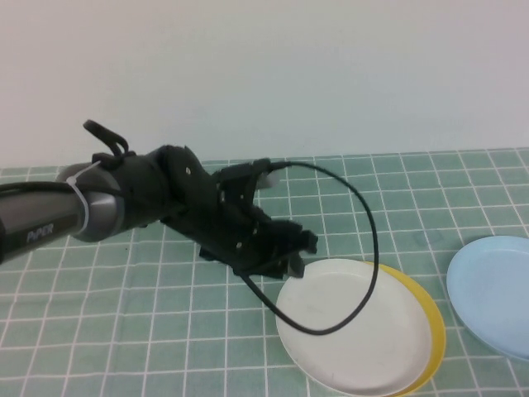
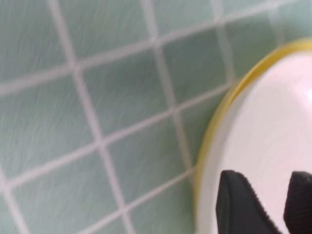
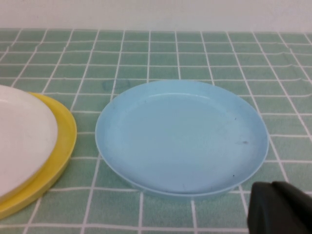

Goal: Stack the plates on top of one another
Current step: Place the white plate on the yellow plate

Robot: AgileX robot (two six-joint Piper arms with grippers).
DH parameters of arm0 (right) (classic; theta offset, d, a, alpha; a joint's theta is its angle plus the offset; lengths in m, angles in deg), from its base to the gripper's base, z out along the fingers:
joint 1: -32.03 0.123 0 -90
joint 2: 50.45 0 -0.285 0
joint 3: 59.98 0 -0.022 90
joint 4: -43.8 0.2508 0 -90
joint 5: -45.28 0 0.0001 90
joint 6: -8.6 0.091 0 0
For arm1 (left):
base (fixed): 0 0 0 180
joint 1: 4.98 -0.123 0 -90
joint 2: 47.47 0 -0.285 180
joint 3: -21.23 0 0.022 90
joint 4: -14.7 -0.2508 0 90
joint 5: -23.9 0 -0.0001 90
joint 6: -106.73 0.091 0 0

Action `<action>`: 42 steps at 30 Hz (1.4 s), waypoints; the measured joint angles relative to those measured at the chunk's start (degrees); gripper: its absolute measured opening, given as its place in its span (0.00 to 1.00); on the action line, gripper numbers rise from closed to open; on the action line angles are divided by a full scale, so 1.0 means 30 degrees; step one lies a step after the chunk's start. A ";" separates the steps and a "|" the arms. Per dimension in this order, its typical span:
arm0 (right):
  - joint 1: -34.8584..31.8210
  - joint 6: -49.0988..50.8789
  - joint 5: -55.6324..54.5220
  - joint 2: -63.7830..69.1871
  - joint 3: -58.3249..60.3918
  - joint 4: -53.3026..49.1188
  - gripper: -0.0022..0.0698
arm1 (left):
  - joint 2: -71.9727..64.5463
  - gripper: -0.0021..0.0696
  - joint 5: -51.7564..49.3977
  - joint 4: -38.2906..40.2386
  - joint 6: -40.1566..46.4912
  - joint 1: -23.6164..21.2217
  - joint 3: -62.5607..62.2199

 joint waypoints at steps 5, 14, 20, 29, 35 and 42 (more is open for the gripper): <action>0.0000 0.0000 0.0000 0.0000 0.0000 0.0000 0.03 | 0.0000 0.34 -0.0897 0.0041 0.0000 0.0000 -0.1202; 0.0000 0.0000 0.0000 0.0000 0.0000 0.0000 0.03 | 0.0000 0.34 -0.2935 -0.4320 -0.4074 0.0000 -0.1327; 0.0000 0.0000 0.0000 0.0000 0.0000 0.0000 0.03 | -0.0304 0.34 -0.2874 -0.4178 -0.4111 0.0000 -0.1327; 0.0000 0.0000 0.0000 0.0000 0.0000 0.0000 0.03 | -0.1613 0.34 -0.2156 -0.0337 -0.2523 0.0000 -0.1327; 0.0000 0.0000 0.0000 0.0000 0.0000 0.0000 0.03 | -0.1613 0.34 -0.1350 0.0804 -0.1528 0.0000 -0.1327; 0.0000 0.0000 0.0000 0.0000 0.0000 0.0000 0.03 | -0.1613 0.30 -0.1542 0.0194 -0.1476 0.0000 -0.1327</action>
